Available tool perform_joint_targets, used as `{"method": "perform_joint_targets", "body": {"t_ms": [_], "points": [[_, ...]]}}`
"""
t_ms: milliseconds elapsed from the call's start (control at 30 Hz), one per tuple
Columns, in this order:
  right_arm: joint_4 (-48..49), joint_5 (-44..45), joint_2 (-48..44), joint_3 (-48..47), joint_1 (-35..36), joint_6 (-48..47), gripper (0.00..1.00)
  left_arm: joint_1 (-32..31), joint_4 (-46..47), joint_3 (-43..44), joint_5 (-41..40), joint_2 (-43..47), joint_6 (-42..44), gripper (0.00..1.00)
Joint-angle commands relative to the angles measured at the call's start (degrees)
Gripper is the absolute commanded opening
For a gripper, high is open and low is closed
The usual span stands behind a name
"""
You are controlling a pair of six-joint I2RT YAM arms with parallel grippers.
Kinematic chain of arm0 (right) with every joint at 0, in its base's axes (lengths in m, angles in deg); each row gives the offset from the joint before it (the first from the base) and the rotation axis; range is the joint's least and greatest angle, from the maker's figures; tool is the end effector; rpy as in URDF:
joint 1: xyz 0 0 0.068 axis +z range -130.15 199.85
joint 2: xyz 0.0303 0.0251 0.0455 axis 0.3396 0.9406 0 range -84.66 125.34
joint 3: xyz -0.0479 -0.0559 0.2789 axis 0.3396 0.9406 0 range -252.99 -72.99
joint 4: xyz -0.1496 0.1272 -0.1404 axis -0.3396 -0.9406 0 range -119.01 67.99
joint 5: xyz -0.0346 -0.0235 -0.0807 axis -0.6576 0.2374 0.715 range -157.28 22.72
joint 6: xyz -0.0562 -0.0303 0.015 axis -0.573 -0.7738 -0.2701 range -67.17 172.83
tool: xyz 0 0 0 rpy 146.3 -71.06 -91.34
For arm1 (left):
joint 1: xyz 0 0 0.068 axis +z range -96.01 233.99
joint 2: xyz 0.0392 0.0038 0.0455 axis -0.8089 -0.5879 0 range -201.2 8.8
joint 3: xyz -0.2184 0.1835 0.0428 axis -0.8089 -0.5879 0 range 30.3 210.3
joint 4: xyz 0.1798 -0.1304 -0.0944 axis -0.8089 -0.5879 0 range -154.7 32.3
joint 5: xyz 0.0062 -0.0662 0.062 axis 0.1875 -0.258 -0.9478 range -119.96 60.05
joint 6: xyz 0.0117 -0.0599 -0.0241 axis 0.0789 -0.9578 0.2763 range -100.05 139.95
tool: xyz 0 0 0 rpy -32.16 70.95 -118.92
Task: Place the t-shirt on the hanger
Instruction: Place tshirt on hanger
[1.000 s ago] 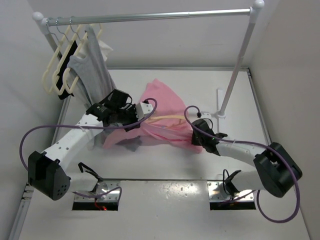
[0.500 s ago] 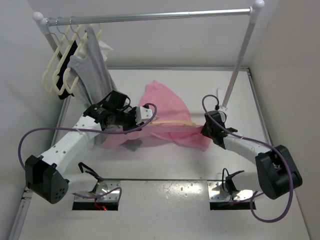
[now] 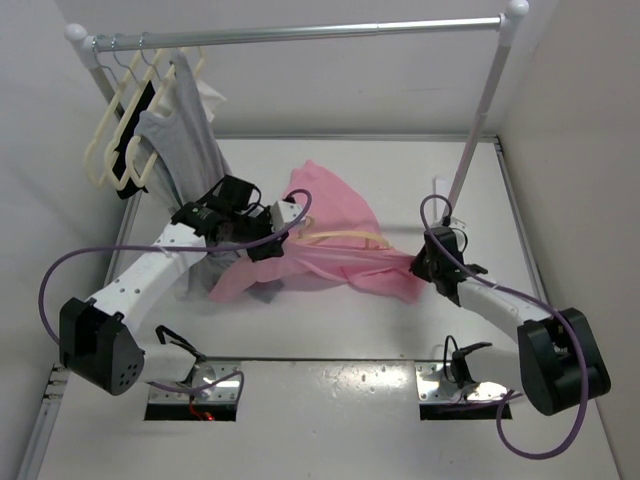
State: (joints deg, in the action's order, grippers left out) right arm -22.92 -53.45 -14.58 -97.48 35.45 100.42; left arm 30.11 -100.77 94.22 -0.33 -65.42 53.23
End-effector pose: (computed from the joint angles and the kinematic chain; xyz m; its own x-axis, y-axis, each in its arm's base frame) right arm 0.2048 0.0444 0.1692 -0.5470 0.5917 -0.5922 0.4466 0.8046 0.3914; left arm 0.2139 -0.1226 0.3067 -0.2724 0.6423 -0.7164 0.9223 0.3865 -0.0042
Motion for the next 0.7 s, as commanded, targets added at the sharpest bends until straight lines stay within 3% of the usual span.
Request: {"method": "perform_joint_targets", "body": {"t_ms": [0, 300, 667], "points": [[-5.2, 9.7, -1.8, 2.0, -2.7, -1.5, 0.0, 2.4, -2.2, 3.2, -2.1, 0.9, -1.6, 0.0], [-4.6, 10.3, -1.8, -0.2, -3.8, -2.1, 0.0, 2.4, -6.2, 1.7, -8.5, -1.6, 2.7, 0.0], [-1.1, 7.0, 1.7, -2.9, -4.3, -5.8, 0.0, 2.4, -17.2, 3.5, 6.0, -1.7, 18.3, 0.0]]}}
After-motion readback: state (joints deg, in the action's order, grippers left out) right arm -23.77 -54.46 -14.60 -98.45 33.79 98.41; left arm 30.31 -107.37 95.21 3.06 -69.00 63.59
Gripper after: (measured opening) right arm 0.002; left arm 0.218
